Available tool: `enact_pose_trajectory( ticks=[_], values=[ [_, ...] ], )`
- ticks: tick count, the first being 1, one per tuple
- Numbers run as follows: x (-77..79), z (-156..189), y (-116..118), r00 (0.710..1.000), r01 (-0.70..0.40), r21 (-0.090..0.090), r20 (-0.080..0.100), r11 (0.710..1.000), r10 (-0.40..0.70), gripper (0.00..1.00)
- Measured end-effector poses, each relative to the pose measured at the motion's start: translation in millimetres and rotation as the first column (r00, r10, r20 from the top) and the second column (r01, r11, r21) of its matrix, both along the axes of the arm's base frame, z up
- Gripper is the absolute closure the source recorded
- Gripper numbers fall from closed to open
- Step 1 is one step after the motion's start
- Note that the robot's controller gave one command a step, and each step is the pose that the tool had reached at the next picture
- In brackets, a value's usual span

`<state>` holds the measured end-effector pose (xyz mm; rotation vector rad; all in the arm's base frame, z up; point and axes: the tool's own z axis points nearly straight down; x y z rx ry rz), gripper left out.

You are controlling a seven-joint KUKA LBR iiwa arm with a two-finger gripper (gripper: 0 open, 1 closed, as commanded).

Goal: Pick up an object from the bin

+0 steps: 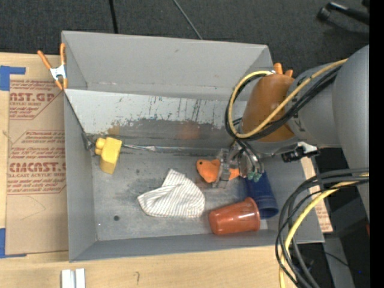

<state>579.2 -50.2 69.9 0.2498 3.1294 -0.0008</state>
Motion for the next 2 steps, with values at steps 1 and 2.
enact_pose_trajectory(
  ticks=[1, 2],
  values=[
    [-1.4, 3.7, 0.2, 1.000, 0.000, 0.001, -0.005, 1.000, 0.000, 1.00],
    [-2.8, 20.9, 0.6, 1.000, 0.000, 0.002, -0.010, 1.000, 0.000, 1.00]
  ],
)
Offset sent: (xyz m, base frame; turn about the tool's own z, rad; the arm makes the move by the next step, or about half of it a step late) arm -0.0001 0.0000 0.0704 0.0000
